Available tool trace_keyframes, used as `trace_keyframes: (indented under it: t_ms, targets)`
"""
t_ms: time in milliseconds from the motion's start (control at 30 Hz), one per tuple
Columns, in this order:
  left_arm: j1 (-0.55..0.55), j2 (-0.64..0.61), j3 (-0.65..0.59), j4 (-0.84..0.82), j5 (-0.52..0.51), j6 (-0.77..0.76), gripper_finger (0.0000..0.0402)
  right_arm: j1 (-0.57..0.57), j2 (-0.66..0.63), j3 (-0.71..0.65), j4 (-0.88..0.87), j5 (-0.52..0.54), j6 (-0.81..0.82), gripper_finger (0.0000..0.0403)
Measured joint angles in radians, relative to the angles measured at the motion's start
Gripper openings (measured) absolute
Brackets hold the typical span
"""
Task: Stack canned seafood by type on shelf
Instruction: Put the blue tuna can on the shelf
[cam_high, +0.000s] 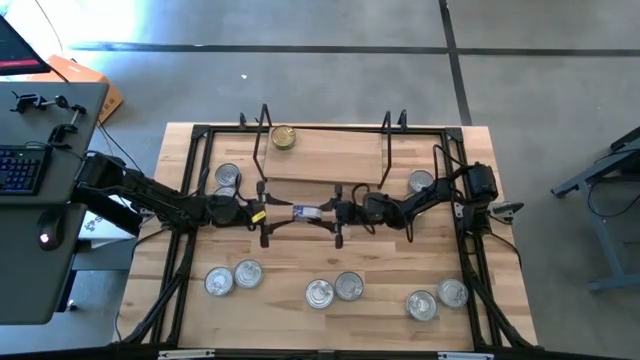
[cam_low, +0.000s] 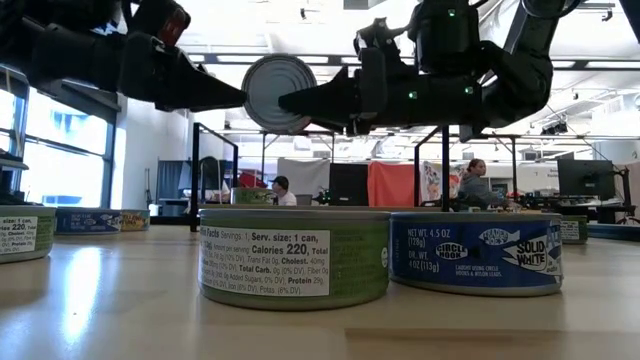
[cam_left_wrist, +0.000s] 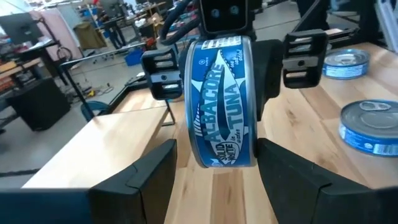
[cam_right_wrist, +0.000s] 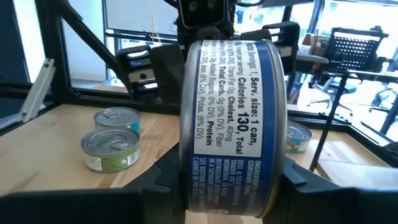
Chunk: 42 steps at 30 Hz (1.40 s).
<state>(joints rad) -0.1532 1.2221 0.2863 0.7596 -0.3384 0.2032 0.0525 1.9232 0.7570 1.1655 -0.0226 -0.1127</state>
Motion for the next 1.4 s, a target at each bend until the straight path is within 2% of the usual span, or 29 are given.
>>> trace_keyframes:
  t_ms: [300, 467, 833, 1200, 1300, 1400]
  targets:
    - [0.003, 0.0, -0.001, 0.062, 0.052, -0.028, 0.0209, 0.001, -0.001, 0.001, 0.037, -0.023, -0.029, 0.012]
    - [0.03, 0.001, -0.001, 0.062, 0.18, -0.113, 0.0209, 0.004, -0.004, 0.003, 0.034, -0.036, -0.045, 0.012]
    - [0.041, 0.005, -0.001, 0.074, 0.187, -0.121, 0.0212, 0.003, -0.066, 0.003, -0.08, -0.024, -0.05, 0.012]
    - [0.068, 0.06, -0.001, 0.116, 0.16, -0.079, 0.0291, 0.001, -0.066, 0.032, -0.14, -0.012, -0.053, 0.012]
    - [0.058, 0.101, -0.001, 0.154, 0.137, -0.025, 0.0287, -0.004, -0.066, 0.052, -0.185, -0.013, -0.053, 0.012]
    - [0.043, 0.141, -0.001, 0.187, 0.127, 0.016, 0.0267, -0.007, -0.065, 0.06, -0.207, -0.013, -0.053, 0.012]
